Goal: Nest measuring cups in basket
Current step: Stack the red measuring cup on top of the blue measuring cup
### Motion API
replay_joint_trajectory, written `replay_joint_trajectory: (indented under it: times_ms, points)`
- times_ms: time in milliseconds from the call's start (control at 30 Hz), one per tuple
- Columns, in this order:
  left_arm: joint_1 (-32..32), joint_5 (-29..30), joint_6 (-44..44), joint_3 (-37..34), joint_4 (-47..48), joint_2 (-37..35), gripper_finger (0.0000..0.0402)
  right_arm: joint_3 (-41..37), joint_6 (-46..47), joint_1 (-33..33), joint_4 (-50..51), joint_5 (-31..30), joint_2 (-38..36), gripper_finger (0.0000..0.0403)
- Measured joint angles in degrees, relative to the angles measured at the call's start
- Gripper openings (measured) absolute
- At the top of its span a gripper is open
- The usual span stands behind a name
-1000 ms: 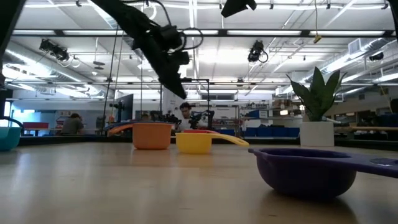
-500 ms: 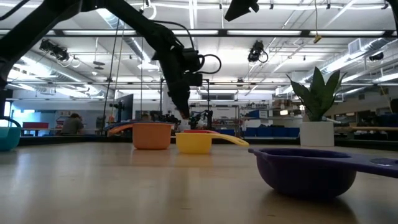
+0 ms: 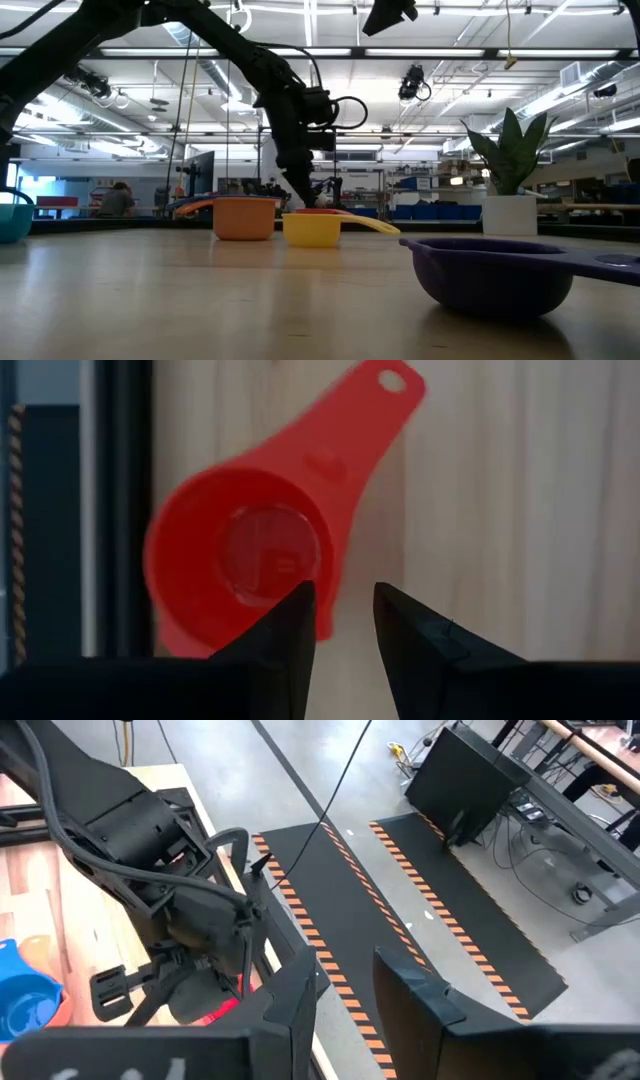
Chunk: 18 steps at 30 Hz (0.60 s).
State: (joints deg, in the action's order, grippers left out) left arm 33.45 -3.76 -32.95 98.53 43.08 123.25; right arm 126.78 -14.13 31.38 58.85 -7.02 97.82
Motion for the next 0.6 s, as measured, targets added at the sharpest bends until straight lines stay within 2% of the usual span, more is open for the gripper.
replay_joint_trajectory:
  times_ms: [400, 500, 600]
  points:
    - [-0.07, 1.60, 0.14, -0.08, -0.96, 4.19, 0.0109, 0.00, -1.09, 0.16, -0.01, 0.04, 0.02, 0.0107]
    - [-0.07, 1.65, 0.10, -0.08, -0.78, 4.38, 0.0085, 0.00, -1.09, 0.25, 0.00, 0.04, 0.03, 0.0107]
    - [-0.07, 1.92, -0.68, -0.08, -0.85, 4.29, 0.0029, 0.00, -1.09, 0.26, 0.00, 0.04, 0.04, 0.0107]
